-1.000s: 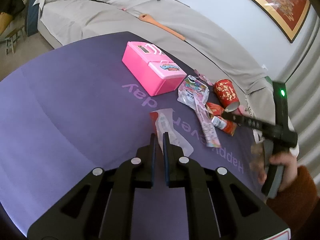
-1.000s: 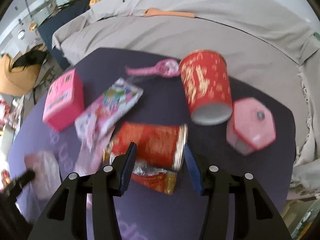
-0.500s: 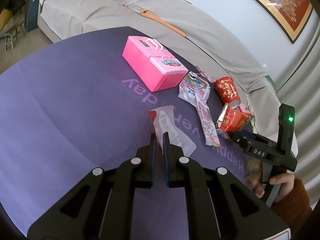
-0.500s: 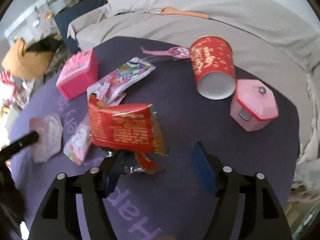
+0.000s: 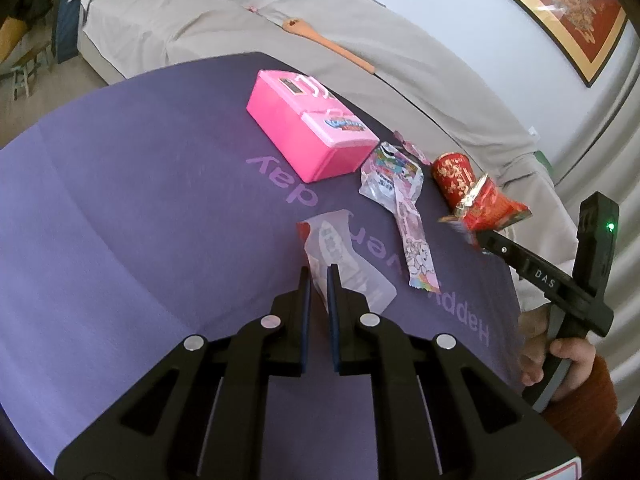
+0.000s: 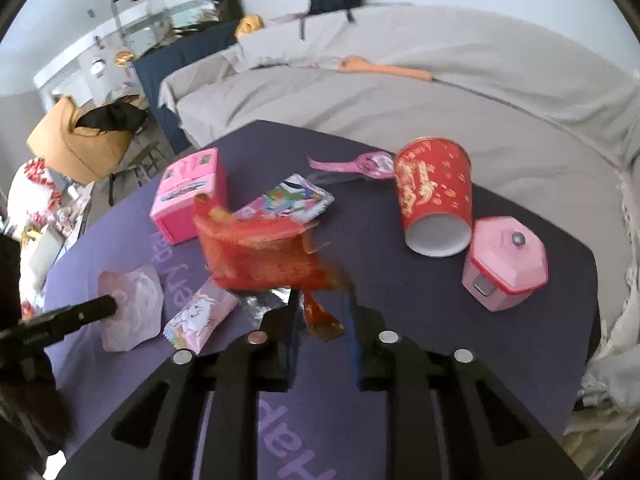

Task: Collect trash
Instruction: 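Grasp the red wrapper with the right gripper while the left grasps the clear plastic tray, then carry the red wrapper and clear tray to the trash bag and release both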

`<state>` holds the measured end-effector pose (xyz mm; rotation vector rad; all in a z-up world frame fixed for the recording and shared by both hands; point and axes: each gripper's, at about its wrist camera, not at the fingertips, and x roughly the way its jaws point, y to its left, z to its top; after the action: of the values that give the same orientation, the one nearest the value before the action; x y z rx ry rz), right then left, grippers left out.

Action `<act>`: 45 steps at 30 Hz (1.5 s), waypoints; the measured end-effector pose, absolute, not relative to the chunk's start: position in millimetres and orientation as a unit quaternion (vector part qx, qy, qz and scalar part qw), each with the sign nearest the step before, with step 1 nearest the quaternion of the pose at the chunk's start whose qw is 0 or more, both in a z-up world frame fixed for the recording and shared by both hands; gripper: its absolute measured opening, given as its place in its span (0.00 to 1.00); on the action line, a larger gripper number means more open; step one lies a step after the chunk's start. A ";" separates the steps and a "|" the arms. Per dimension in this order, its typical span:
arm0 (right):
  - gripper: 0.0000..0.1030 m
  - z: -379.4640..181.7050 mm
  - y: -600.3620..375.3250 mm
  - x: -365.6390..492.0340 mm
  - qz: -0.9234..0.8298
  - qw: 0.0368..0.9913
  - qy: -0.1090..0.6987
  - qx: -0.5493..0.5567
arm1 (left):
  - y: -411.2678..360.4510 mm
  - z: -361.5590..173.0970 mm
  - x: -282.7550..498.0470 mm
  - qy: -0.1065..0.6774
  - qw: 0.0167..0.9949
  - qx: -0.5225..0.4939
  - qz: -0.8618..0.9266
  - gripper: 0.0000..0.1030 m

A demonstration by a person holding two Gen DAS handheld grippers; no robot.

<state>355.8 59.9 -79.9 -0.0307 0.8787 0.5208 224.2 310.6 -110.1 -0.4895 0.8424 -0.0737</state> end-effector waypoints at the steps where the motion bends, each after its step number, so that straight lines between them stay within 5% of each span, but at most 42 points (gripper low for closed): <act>1: 0.18 -76.9 57.3 355.6 0.238 0.878 0.415 -0.013 | 310.9 -109.6 223.8 0.403 0.884 -0.235 -0.035 0.06; 20: 0.17 -63.8 12.7 309.0 0.211 0.856 0.472 -0.029 | 299.4 -82.7 218.6 0.388 0.893 -0.224 -0.036 0.02; 35: 0.17 9.3 -79.3 265.2 0.167 0.904 0.394 0.013 | 247.4 10.4 213.4 0.328 0.921 -0.182 -0.108 0.02; 45: 0.17 17.9 -172.6 217.0 0.109 0.924 0.364 0.041 | 146.6 48.4 227.9 0.307 0.923 -0.121 -0.198 0.02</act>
<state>217.0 -172.6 17.9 0.0842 0.7475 0.2231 227.9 146.6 48.4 -0.2485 0.6313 -0.4057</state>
